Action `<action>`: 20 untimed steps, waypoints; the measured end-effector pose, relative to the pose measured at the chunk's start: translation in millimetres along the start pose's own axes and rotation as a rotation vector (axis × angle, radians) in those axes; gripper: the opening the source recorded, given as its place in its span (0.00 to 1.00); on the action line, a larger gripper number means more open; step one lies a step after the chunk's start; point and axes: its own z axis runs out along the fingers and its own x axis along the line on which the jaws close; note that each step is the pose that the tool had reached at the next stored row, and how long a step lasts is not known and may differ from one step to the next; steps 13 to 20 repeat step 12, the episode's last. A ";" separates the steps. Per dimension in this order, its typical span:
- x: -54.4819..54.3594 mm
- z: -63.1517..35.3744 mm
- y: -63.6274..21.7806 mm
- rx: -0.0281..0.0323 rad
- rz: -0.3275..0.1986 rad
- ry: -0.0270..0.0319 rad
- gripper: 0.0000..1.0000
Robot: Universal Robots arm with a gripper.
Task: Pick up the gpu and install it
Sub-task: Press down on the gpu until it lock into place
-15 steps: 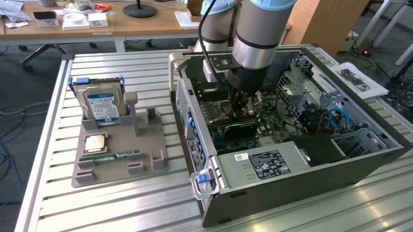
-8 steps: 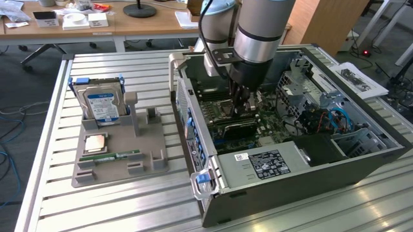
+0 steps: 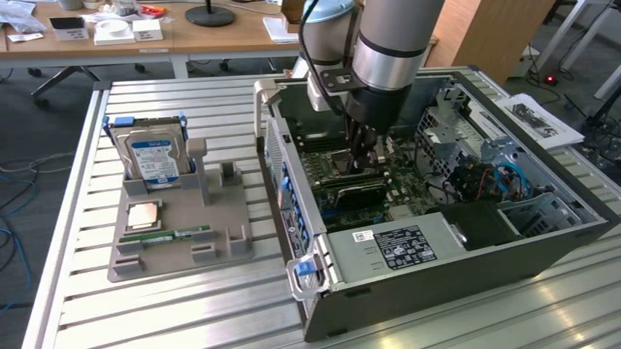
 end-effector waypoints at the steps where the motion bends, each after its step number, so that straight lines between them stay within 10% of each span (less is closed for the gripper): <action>1: 0.0 0.0 -1.2 0.0000 0.000 0.0000 0.11; 20: -0.2 0.3 -6.2 0.0001 0.000 0.0000 0.11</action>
